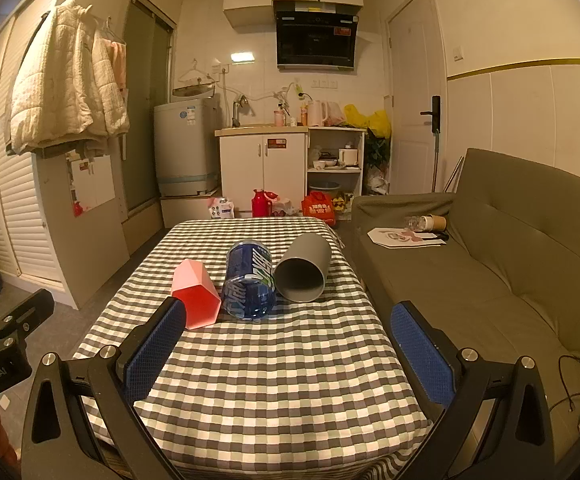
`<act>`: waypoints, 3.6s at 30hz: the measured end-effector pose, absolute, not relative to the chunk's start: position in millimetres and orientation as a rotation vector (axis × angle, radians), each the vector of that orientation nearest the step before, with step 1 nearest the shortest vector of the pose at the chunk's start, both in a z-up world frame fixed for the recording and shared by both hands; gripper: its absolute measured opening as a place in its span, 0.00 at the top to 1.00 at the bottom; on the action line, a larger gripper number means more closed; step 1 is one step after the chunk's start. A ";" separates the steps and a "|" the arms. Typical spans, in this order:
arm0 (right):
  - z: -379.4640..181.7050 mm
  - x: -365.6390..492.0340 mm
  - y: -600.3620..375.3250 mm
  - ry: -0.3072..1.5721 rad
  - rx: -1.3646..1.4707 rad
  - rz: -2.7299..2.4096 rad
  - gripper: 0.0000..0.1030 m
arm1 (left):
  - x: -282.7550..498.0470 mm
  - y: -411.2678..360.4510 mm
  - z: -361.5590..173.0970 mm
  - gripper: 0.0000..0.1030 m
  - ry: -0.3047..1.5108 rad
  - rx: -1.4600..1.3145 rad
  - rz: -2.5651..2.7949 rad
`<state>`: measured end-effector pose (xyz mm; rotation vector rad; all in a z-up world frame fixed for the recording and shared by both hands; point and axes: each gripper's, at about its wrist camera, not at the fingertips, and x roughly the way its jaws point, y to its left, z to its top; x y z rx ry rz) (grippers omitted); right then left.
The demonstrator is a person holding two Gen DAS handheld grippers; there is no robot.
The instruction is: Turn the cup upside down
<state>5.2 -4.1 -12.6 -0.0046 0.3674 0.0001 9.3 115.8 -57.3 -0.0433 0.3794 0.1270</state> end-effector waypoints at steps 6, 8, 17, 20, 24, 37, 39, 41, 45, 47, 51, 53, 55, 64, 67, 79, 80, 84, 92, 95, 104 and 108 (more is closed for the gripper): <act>-13.9 6.7 -4.4 0.368 -0.005 0.000 0.00 | 9.4 115.7 -57.3 0.00 0.380 -0.044 0.127; -14.2 6.7 -4.6 0.369 -0.005 -0.001 0.00 | 9.3 115.7 -57.3 0.00 0.379 -0.045 0.127; -13.5 6.9 -4.3 0.370 -0.004 0.000 0.00 | 9.5 115.8 -57.3 0.00 0.380 -0.045 0.127; -15.3 7.1 -5.3 0.371 -0.004 -0.001 0.00 | 9.4 115.9 -57.3 0.00 0.379 -0.046 0.127; -15.8 7.4 -5.7 0.371 -0.004 -0.001 0.00 | 9.5 115.9 -57.0 0.00 0.380 -0.046 0.127; -21.9 12.2 -5.0 0.380 -0.007 -0.003 0.00 | 9.9 115.9 -56.1 0.00 0.385 -0.051 0.134; -23.7 13.6 -4.9 0.391 -0.012 -0.008 0.00 | 10.9 117.2 -56.0 0.00 0.395 -0.061 0.138; -23.9 15.2 -4.9 0.402 -0.014 -0.010 0.00 | 16.8 121.7 -55.3 0.00 0.426 -0.078 0.144; -23.4 28.7 -7.2 0.453 -0.002 -0.013 0.00 | 32.3 128.5 -56.2 0.00 0.469 -0.088 0.149; -24.4 38.1 -8.7 0.481 -0.006 -0.017 0.00 | 41.8 129.3 -55.4 0.00 0.471 -0.080 0.154; -20.2 63.3 -13.1 0.514 0.016 0.026 0.00 | 63.9 128.8 -60.5 0.00 0.507 -0.069 0.165; -16.8 81.5 -11.7 0.532 0.012 0.059 0.00 | 75.6 130.2 -65.6 0.00 0.528 -0.076 0.163; -15.9 108.0 -7.1 0.571 0.004 0.099 0.00 | 86.7 131.6 -69.9 0.00 0.544 -0.080 0.163; -52.9 197.1 18.4 0.709 0.009 0.149 0.01 | 122.4 135.0 -88.4 0.00 0.606 -0.088 0.161; -68.6 213.5 21.3 0.758 0.020 0.135 0.07 | 125.6 138.3 -92.3 0.00 0.610 -0.108 0.155; -84.9 208.4 19.1 0.842 0.040 0.175 0.36 | 125.0 148.2 -93.5 0.00 0.635 -0.136 0.179; -82.9 201.5 16.9 0.843 0.036 0.165 0.36 | 122.5 148.0 -92.8 0.00 0.634 -0.135 0.181; -77.5 166.7 15.9 0.852 -0.014 0.133 0.36 | 107.9 146.1 -87.8 0.00 0.637 -0.129 0.179; -66.3 91.2 27.4 0.881 -0.017 0.130 0.36 | 70.2 146.4 -70.9 0.00 0.603 -0.149 0.159; -69.7 73.4 38.2 0.908 -0.029 0.144 0.36 | 59.2 147.8 -64.0 0.00 0.597 -0.139 0.168; -70.7 56.8 51.7 0.930 -0.044 0.188 0.34 | 49.1 145.2 -65.1 0.00 0.669 -0.116 0.167; -67.2 51.0 52.3 0.920 -0.093 0.180 0.17 | 55.5 145.6 -65.2 0.00 0.729 -0.126 0.158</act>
